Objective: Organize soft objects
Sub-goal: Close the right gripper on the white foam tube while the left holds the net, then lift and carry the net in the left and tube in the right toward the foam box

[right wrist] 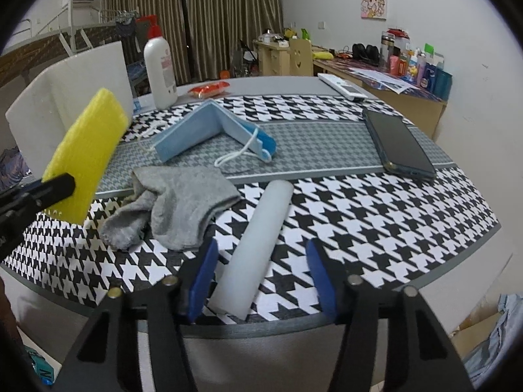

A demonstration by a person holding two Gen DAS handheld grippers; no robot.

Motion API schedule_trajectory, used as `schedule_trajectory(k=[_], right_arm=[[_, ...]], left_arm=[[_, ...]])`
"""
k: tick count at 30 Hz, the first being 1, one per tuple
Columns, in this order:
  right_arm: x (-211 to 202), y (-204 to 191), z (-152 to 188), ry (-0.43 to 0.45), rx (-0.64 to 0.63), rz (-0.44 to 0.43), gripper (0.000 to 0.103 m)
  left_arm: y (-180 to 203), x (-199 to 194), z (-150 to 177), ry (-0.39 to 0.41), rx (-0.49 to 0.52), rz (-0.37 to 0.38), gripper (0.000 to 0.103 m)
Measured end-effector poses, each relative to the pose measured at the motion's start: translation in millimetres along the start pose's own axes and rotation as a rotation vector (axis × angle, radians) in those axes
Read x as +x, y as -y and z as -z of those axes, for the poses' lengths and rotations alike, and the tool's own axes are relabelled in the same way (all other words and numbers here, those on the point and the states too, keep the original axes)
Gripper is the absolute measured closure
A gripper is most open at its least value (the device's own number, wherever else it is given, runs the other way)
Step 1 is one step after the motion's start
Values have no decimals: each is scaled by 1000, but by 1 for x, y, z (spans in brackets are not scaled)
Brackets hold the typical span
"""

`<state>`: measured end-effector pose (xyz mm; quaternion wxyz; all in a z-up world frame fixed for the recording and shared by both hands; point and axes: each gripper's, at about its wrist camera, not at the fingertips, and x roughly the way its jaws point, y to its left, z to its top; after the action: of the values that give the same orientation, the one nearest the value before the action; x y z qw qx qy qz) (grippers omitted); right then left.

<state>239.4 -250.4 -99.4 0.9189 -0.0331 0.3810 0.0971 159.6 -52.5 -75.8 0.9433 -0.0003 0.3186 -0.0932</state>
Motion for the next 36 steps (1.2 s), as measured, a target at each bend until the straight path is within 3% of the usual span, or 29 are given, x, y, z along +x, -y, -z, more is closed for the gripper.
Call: schedule_trajectory(k=[8, 10, 15, 24, 36], right_arm=[[1, -12, 1, -7, -6, 64, 52], [0, -16, 1, -14, -2, 55, 65], [-2, -17, 1, -32, 11, 68, 76], [-5, -10, -4, -32, 29, 36, 85], [-17, -3, -12, 4, 46, 8, 85]], left_arm=[[-3, -4, 5, 24, 2, -5, 91], [-5, -5, 6, 26, -1, -6, 91], [-7, -9, 8, 25, -9, -1, 91], [-10, -14, 10, 31, -9, -19, 91], [-6, -18, 4, 38, 12, -14, 91]])
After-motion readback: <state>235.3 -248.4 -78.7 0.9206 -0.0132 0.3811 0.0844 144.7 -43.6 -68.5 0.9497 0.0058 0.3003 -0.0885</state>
